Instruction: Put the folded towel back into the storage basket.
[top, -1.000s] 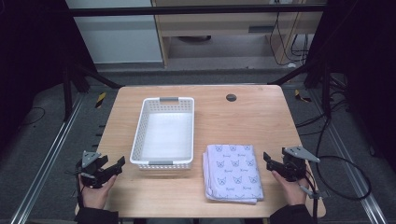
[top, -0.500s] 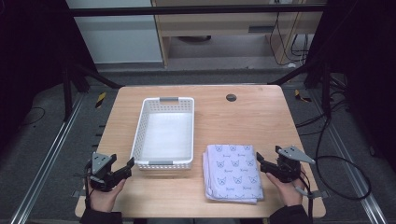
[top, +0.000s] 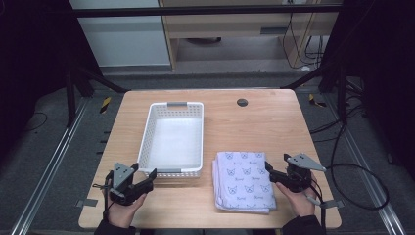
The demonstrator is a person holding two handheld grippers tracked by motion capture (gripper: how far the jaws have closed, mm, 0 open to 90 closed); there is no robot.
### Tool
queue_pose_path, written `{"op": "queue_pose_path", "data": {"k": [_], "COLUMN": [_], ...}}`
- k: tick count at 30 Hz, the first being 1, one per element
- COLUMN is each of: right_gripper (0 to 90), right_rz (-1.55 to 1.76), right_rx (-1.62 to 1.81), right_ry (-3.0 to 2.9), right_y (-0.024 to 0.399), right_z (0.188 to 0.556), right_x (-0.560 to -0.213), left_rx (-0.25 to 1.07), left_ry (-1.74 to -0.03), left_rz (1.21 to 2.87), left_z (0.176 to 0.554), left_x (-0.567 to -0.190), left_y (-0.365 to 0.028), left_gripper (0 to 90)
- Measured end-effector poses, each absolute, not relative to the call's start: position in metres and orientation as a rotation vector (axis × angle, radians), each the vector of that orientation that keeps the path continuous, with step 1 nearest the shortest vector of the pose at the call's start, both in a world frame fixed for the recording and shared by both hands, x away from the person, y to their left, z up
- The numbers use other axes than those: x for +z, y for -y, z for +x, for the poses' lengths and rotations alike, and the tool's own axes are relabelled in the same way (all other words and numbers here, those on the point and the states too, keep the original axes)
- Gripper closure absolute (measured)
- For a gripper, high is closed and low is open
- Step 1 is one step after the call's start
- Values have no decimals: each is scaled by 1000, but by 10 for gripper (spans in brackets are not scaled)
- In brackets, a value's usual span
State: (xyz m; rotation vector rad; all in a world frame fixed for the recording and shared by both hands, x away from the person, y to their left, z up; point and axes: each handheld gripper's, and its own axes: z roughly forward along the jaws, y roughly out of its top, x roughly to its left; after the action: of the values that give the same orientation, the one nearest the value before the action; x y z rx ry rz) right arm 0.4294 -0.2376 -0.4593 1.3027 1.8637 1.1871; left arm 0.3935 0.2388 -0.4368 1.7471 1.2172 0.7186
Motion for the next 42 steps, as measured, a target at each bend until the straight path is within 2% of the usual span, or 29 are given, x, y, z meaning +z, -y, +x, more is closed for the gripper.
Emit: {"op": "queue_pose_path", "data": {"k": [8,25,42], "right_gripper": [253,255,253], "right_rz": [1286,1273,1284], "right_rx": [1202,1275,1310], "right_ry": [-1878,-1849,-1796], "right_y": [233,225,211], "right_z": [429,441,459], "right_x": [-454,-425,-405], "left_rx": [706,690,626], "left_ry": [-1133,-1010,-967], "left_rz": [1788,1799,1823], "left_z": [385,395,402], "left_x": [-434,-412,-406], "left_y": [-212,-153,-107], "left_gripper": [301,309,324]}}
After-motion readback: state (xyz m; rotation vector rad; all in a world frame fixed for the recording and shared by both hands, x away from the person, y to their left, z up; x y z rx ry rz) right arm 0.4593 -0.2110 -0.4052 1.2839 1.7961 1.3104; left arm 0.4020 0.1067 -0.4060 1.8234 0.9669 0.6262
